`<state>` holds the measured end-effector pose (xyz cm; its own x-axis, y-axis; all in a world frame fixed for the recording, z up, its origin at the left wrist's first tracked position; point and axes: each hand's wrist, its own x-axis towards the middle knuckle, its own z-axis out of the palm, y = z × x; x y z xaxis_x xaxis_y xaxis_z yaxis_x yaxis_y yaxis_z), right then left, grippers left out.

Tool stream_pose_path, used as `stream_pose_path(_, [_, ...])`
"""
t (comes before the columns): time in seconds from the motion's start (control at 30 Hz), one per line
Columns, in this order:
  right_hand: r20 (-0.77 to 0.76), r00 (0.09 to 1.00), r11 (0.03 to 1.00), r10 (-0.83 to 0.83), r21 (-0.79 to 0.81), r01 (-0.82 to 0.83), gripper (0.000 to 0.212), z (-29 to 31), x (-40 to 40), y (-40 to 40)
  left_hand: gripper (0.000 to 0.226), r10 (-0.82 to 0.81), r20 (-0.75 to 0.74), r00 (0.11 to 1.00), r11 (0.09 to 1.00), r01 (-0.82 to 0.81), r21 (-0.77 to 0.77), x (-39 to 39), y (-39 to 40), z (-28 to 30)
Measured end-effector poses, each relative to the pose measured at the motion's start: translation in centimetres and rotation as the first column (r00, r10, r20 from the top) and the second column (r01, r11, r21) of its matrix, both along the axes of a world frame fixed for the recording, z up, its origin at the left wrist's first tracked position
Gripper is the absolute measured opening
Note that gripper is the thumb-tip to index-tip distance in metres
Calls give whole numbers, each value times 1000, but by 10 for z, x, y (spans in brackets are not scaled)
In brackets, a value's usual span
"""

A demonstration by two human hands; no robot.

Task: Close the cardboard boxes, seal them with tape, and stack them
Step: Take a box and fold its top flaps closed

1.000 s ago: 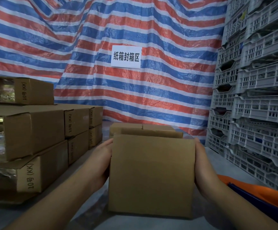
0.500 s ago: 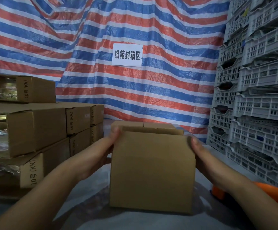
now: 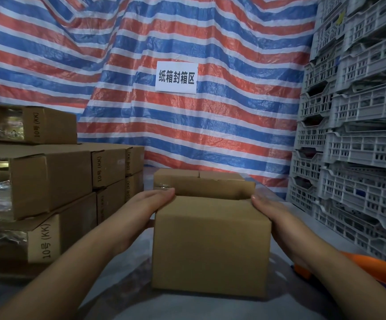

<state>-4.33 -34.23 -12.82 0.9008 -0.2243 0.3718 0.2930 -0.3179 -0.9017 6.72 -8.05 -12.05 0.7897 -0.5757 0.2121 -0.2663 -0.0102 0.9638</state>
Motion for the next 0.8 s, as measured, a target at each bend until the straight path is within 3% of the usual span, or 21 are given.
stream_pose_path(0.07, [4,1000,999,4,-43,-4,32,1,0,1,46,7,6,1000,1000,-7,2,0,-1,0])
stream_pose_path(0.33, [6,1000,1000,-3,25,2,33,0,0,3,13,89,-50,995,989,-94,-112,-3,-6,-1])
stream_pose_path(0.53, [47,999,997,-17,74,13,32,-2,0,4,74,96,97,991,979,-76,-191,-1,-7,0])
stream_pose_path(0.8, [104,990,977,-99,200,77,34,-3,2,5,81,93,77,993,971,-73,-228,-1,-6,1])
